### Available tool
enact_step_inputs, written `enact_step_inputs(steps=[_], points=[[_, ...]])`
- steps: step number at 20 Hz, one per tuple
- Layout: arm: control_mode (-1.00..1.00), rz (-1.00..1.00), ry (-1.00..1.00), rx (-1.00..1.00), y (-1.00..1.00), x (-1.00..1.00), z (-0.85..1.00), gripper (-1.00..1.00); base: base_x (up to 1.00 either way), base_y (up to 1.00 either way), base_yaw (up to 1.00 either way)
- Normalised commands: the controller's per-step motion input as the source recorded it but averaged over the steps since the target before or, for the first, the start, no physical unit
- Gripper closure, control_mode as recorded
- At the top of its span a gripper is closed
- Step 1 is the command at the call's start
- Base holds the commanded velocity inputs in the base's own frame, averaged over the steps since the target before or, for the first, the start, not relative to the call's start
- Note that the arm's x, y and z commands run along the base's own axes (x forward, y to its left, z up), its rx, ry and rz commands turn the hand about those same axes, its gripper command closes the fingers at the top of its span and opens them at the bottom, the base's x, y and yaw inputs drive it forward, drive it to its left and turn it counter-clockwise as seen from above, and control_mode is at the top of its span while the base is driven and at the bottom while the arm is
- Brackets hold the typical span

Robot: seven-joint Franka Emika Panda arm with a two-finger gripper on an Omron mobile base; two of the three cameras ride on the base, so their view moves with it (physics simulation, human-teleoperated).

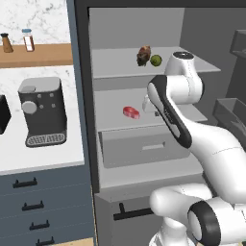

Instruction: Place one lime and one steak in each tupperware on the nearby counter, to pack two identical lunches.

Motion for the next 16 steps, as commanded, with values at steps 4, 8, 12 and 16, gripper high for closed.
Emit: enact_step_inputs(steps=[4, 8, 12, 16], points=[[-1.0, 0.0, -0.23, 0.0, 0.0, -0.08, 0.02, -1.0, 0.0, 0.0, 0.0], [-1.0, 0.0, -0.62, 0.0, 0.0, -0.2, 0.28, -1.0, 0.0, 0.0, 0.0], [-1.0, 0.0, -0.62, 0.0, 0.0, -0.12, 0.54, -1.0, 0.0, 0.0, 0.0], [-1.0, 0.0, -0.49, 0.0, 0.0, -0.03, 0.66, -1.0, 0.0, 0.0, 0.0]])
